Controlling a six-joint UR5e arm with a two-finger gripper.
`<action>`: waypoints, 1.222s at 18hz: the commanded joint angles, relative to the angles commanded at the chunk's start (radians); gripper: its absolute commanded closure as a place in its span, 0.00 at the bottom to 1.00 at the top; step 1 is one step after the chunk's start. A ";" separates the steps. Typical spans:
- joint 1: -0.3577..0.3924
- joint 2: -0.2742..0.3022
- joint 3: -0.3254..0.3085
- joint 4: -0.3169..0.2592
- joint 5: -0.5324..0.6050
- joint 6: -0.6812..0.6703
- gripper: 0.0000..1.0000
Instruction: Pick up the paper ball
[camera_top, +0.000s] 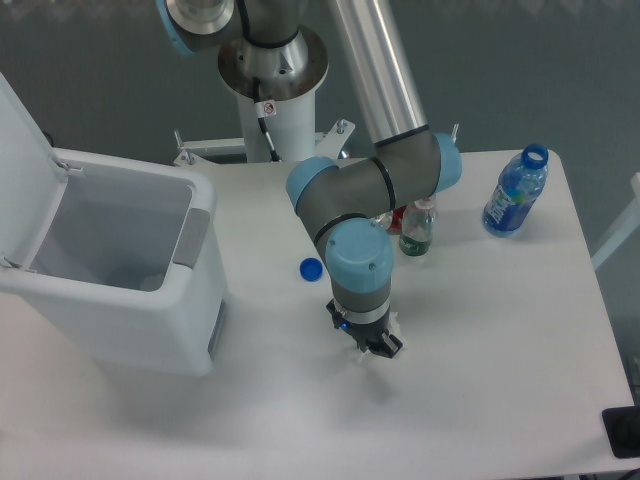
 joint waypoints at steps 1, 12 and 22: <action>0.000 0.011 0.002 -0.002 0.000 0.000 1.00; 0.023 0.164 0.057 -0.219 -0.133 0.057 1.00; 0.087 0.284 0.069 -0.357 -0.192 0.150 1.00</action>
